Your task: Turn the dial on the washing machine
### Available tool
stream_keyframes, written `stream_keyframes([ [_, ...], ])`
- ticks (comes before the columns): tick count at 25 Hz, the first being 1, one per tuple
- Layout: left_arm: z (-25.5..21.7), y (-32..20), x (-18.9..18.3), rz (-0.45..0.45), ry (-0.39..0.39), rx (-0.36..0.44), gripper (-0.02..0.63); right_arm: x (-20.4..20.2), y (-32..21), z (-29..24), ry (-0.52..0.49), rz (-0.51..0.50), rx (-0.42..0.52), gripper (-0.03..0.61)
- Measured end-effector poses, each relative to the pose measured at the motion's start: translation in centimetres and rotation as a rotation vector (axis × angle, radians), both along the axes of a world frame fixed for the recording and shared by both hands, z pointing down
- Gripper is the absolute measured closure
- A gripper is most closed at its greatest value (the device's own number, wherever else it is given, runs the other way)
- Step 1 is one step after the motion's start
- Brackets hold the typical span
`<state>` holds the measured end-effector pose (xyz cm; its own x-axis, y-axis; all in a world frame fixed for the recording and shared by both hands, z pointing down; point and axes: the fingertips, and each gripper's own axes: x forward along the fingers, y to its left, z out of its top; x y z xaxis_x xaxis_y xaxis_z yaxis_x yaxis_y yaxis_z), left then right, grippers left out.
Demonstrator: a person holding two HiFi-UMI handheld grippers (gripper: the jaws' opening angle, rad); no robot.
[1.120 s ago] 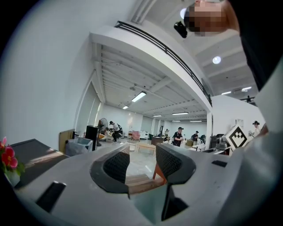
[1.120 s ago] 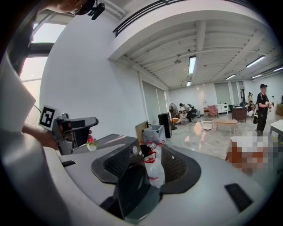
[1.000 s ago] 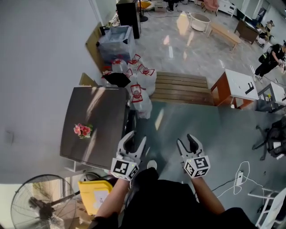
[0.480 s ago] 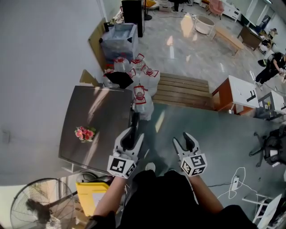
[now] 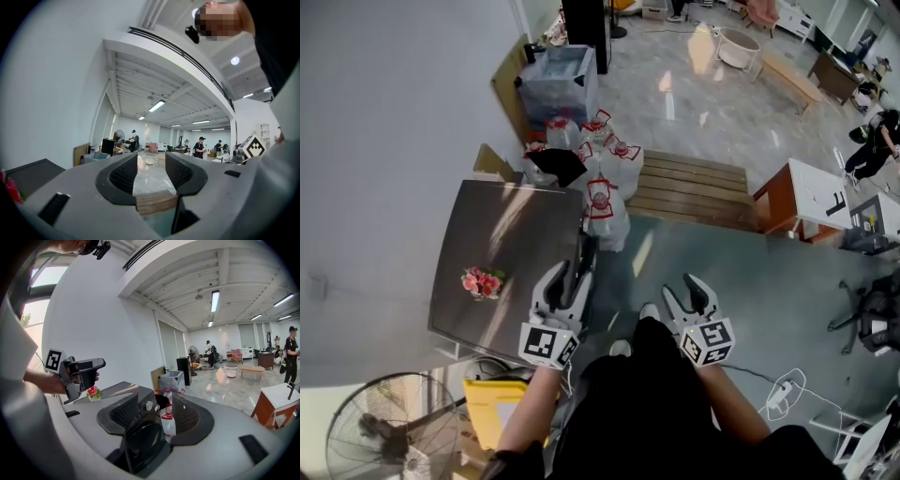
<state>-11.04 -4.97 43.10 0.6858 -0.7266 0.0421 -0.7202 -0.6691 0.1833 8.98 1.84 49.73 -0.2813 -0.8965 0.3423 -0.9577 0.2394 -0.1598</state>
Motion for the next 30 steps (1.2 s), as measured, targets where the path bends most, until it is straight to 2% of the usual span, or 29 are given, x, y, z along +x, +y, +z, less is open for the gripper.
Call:
stream_keyframes([
  [9, -0.4, -0.2, -0.5, -0.025, -0.007, 0.005, 0.451, -0.8, -1.8, -0.4, 0.005, -0.058, 0.022, 0.377],
  [18, 0.2, 1.2, -0.7, 0.0, -0.002, -0.004, 0.451, 0.3, 0.2, 0.3, -0.023, 0.004, -0.005, 0.377],
  [26, 0.4, 0.0, -0.3, -0.014, -0.005, -0.002, 0.451, -0.3, -1.1, 1.6, -0.036, -0.027, -0.025, 0.377],
  [30, 1.0, -1.0, -0.3, -0.037, -0.015, -0.027, 0.451, -1.3, -3.2, 2.6, -0.047, -0.08, -0.039, 0.377],
])
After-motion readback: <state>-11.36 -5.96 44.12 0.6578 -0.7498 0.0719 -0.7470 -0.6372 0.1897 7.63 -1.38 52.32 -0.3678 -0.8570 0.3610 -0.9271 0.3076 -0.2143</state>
